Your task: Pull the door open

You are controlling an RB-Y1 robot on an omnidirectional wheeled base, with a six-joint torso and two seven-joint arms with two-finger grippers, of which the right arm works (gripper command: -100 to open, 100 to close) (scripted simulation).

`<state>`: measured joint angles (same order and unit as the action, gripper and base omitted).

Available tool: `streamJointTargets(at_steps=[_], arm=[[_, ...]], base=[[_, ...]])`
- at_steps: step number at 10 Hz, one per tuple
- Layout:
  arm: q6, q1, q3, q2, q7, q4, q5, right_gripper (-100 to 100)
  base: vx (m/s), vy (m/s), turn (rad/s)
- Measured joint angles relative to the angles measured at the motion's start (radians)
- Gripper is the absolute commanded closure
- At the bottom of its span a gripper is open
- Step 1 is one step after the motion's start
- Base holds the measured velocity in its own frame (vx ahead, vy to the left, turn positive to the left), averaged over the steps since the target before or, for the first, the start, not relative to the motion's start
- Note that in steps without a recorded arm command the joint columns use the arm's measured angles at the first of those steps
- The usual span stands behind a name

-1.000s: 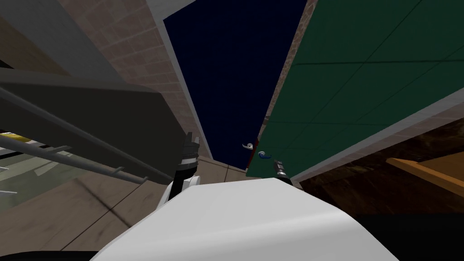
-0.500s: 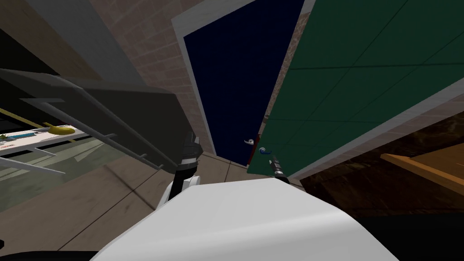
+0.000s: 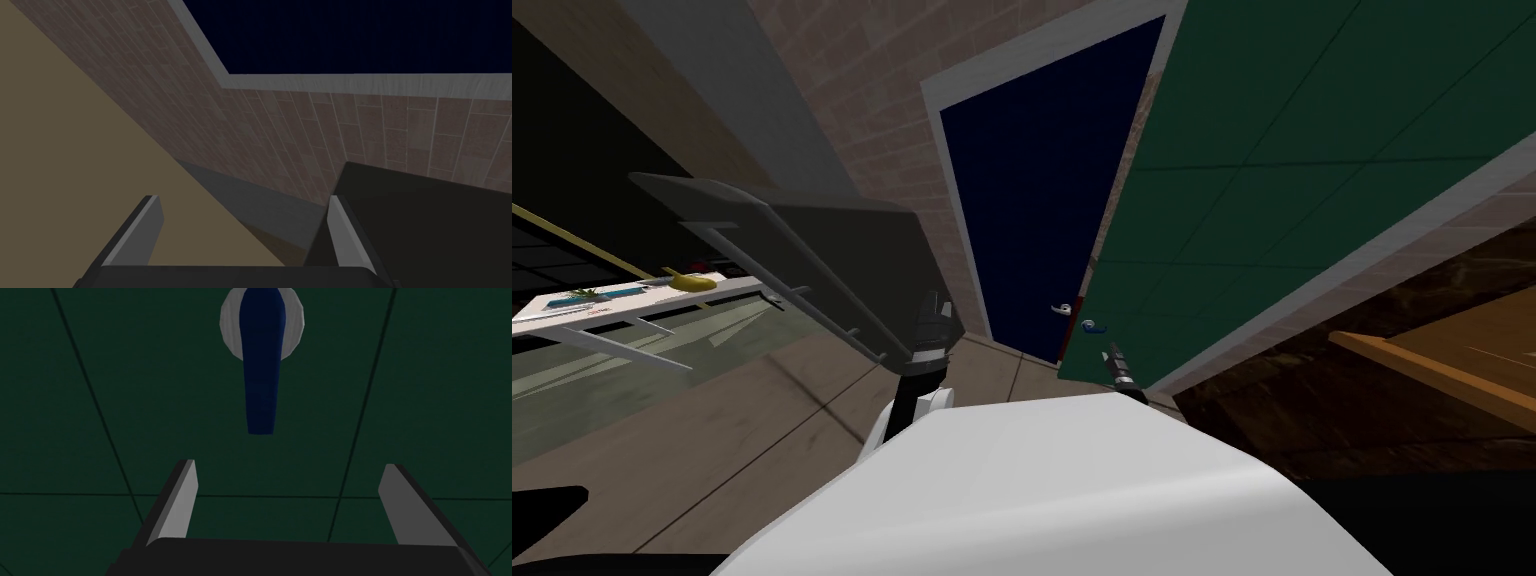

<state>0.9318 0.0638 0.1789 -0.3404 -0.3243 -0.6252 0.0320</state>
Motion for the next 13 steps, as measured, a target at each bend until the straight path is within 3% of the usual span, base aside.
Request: streamJointTargets(at_steps=[5,6,11,13], arm=[[-0.006,-0.021,0.012,0.016,0.026,0.013,0.008,-100],[-0.007,-0.022,0.012,0.016,0.027,0.012,0.008,100],[-0.008,-0.021,0.012,0.016,0.027,0.013,0.008,100],[-0.01,-0.022,0.008,0.012,0.026,0.009,0.01,100]], base=[[0.164,-0.057,0.027],[-0.01,-0.001,-0.008],[-0.017,0.002,0.0],[-0.153,-0.047,0.123]])
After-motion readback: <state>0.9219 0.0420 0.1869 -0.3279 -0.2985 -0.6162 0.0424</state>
